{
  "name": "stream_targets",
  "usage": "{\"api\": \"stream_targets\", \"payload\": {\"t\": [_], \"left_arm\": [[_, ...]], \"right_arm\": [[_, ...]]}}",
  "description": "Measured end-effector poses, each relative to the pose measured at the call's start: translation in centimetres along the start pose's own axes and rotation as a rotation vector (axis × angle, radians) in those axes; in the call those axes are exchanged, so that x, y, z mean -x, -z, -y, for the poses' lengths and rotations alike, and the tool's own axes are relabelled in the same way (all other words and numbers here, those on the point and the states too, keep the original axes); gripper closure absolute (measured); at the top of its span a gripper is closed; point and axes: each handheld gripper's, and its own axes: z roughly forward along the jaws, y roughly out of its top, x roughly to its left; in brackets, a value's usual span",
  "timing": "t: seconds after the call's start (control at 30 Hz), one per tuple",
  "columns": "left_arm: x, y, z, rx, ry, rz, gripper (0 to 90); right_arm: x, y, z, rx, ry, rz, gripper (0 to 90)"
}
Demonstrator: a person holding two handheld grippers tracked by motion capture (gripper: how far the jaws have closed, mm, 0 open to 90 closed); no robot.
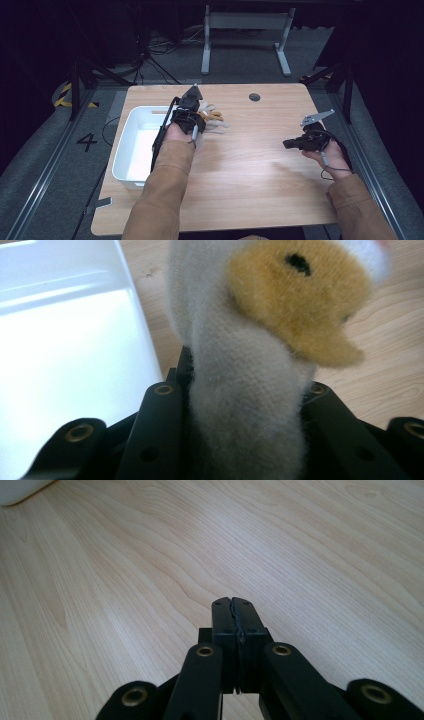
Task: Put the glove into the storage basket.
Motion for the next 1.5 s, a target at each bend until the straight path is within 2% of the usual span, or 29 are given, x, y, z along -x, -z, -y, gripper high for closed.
{"api": "stream_targets", "payload": {"t": [0.17, 0.3, 0.43, 0.57, 0.8, 0.87, 1.07, 1.17, 1.23, 1.5], "left_arm": [[-1.2, 1.3, 0.8, 0.026, 0.031, -0.008, 69.4], [-2.5, 2.4, 1.4, 0.049, 0.080, -0.014, 69.4], [-3.7, 3.4, 2.0, 0.059, 0.121, -0.052, 69.4], [-4.8, 3.9, 2.2, 0.066, 0.152, -0.061, 69.4], [-6.1, 4.2, 2.4, 0.077, 0.197, -0.073, 69.4], [-6.7, 4.0, 2.3, 0.074, 0.224, -0.067, 69.3], [-7.4, 3.4, 2.2, 0.058, 0.254, -0.078, 69.3], [-7.9, 3.4, 2.2, 0.065, 0.278, -0.101, 69.2], [-8.5, 3.4, 2.3, 0.072, 0.312, -0.132, 69.3], [-8.7, 3.4, 2.6, 0.082, 0.326, -0.127, 69.3]], "right_arm": [[-0.3, -0.7, -0.8, -0.006, 0.016, -0.007, 89.5], [-0.3, -1.4, -1.3, -0.017, 0.027, -0.021, 89.5], [-0.4, -1.5, -1.6, -0.012, 0.032, -0.025, 89.5], [-0.3, -1.4, -1.6, -0.012, 0.029, -0.025, 89.5], [-0.1, -1.1, -1.4, -0.005, 0.021, -0.020, 89.5], [-0.1, -1.2, -1.3, -0.007, 0.020, -0.022, 89.4], [0.0, -1.3, -1.3, -0.010, 0.018, -0.021, 89.4], [0.0, -1.3, -1.2, -0.009, 0.018, -0.021, 89.4], [0.1, -1.3, -1.2, -0.009, 0.020, -0.020, 89.4], [0.1, -1.4, -1.2, -0.013, 0.022, -0.020, 89.4]]}}
